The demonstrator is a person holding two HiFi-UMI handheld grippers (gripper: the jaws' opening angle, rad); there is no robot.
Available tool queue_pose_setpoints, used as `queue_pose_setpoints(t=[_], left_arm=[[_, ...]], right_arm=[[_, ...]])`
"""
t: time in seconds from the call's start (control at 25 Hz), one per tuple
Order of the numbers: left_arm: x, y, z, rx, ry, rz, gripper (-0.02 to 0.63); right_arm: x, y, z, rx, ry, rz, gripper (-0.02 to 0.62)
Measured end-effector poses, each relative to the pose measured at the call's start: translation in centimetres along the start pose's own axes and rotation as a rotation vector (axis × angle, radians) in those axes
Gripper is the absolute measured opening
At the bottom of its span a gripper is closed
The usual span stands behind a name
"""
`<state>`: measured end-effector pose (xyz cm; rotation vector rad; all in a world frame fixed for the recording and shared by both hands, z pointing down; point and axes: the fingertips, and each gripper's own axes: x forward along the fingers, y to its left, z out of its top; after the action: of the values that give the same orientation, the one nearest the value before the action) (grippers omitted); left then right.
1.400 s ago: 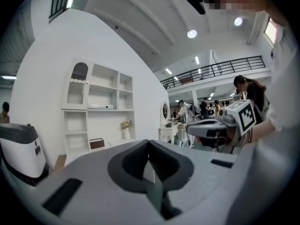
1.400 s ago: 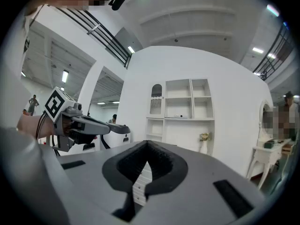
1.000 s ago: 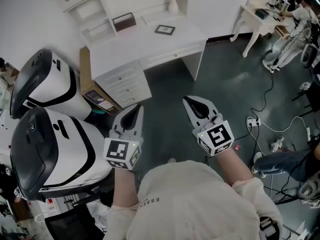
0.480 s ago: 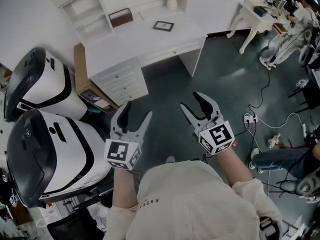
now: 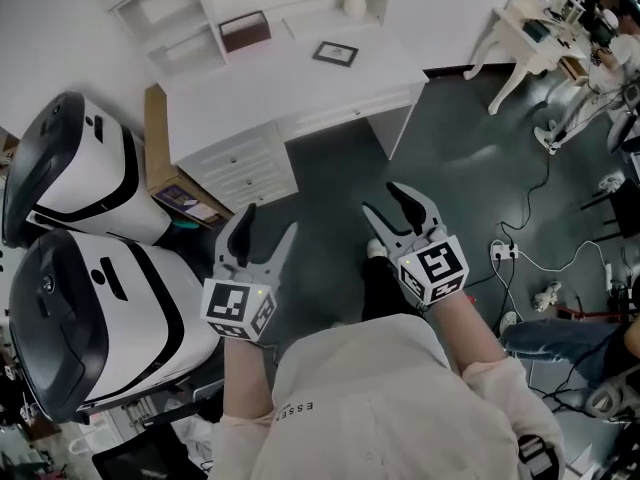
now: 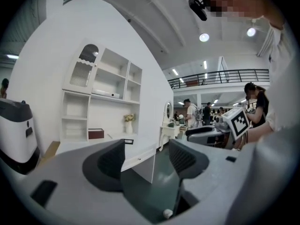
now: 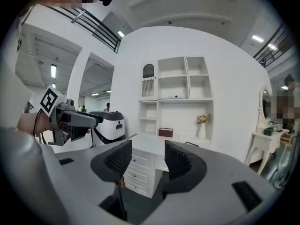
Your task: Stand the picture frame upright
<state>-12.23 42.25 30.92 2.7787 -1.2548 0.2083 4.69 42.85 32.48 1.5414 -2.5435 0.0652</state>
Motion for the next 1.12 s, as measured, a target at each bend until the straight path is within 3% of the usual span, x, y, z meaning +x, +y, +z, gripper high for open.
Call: queue_pose_setpoints(t=[0.2,0.4,0.6,0.8,1.12], left_arm=[[7.0,1.6,0.7,0.005,0.01,0.055,0.281],[16.2,2.5,2.5,0.049,0.067,0.086,0.281],[25.5,4.7,4.4,0.004,0.046,0.139,0.281],[32.4,6.5,5.7,-0.007,0.041,0.181,0.281],[40.4,10.0,4.8,-0.019,0.066,0.13,0.281]], right_arm=[[5.2,-6.5,0.0,-0.003,-0.013,0.064,0.224],[11.3,-14.5,1.3,0.062,-0.004,0.182,0.224],[17.2,-22.0,1.8,0.019,0.018,0.239,0.224],[21.7,-28.2,1.5,0.022,0.046,0.255,0.222],[28.8,-33.4,-0.8,0.036,0.13,0.224,0.224]])
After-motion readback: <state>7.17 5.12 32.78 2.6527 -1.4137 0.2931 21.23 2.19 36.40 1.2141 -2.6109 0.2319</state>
